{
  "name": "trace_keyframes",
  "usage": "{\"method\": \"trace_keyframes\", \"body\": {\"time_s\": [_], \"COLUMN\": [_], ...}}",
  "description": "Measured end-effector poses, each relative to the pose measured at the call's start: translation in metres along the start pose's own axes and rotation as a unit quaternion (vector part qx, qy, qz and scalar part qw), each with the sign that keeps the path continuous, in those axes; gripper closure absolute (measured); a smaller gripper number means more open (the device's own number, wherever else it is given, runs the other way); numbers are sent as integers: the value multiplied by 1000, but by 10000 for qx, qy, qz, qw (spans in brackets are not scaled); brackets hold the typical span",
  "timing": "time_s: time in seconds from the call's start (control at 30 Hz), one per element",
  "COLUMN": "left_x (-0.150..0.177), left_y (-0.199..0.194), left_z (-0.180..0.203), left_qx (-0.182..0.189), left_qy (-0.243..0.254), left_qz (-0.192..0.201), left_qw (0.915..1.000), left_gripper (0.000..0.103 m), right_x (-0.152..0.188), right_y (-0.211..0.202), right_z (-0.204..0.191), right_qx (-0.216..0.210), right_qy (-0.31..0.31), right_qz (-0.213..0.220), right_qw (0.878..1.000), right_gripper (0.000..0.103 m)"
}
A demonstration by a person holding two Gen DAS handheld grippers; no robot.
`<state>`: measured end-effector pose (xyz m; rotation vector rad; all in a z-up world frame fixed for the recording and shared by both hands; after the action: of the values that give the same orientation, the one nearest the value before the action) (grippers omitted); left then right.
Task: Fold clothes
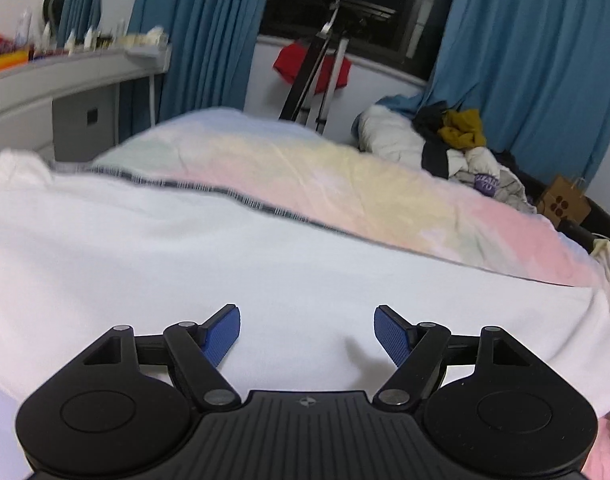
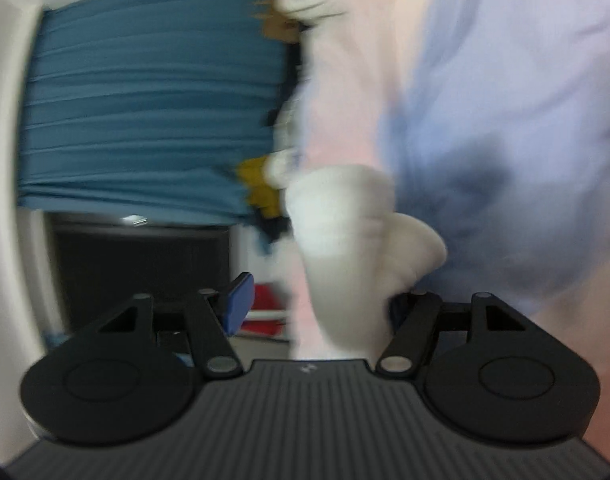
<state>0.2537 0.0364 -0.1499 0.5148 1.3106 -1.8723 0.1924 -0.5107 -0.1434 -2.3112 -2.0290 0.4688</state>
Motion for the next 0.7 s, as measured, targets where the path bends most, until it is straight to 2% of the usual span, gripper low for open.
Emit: {"method": "trace_keyframes", "body": {"time_s": [0.1,0.17,0.23,0.33,0.4,0.43,0.6,0.7], "left_x": [2,2,4,8,11,12,19,22], "left_y": [3,3,3,5,5,4,4,7], "left_z": [-2,-2,-2,3,5,6,7,6], "left_qx": [-13,30,72,106,92,100,37,-32], "left_qy": [57,96,126,249,352,400,564,640], "left_qz": [-9,2,-12,-42,-41,-38,-62,-104], "left_qw": [10000,9999,9999,9996,9993,9991,9984,9979], "left_gripper": [28,28,28,28,28,28,28,28], "right_x": [0,-1,-5,-13,-11,-11,0,3], "right_y": [9,16,20,21,19,20,23,25], "right_z": [29,32,20,-15,-26,-28,5,17], "right_qx": [404,407,235,-343,-351,-251,817,1128], "right_qy": [334,454,388,-267,-676,-800,-958,-1040], "right_qz": [-97,-52,-37,-13,-70,-96,-463,-604], "right_qw": [9986,9981,9990,9991,9971,9964,9910,9863], "right_gripper": [39,36,35,35,35,35,36,44]}}
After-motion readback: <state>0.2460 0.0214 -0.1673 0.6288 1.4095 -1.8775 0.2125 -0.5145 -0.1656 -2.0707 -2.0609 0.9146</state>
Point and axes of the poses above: each gripper's, at about its wrist camera, not at the fingertips, and y roughly the way its jaws point, z to its right, x to its underside, the point moved 8 cm from there along y, roughly the way its jaws point, and after that the axes turned 13 degrees about -y, right-handed, at the moved point
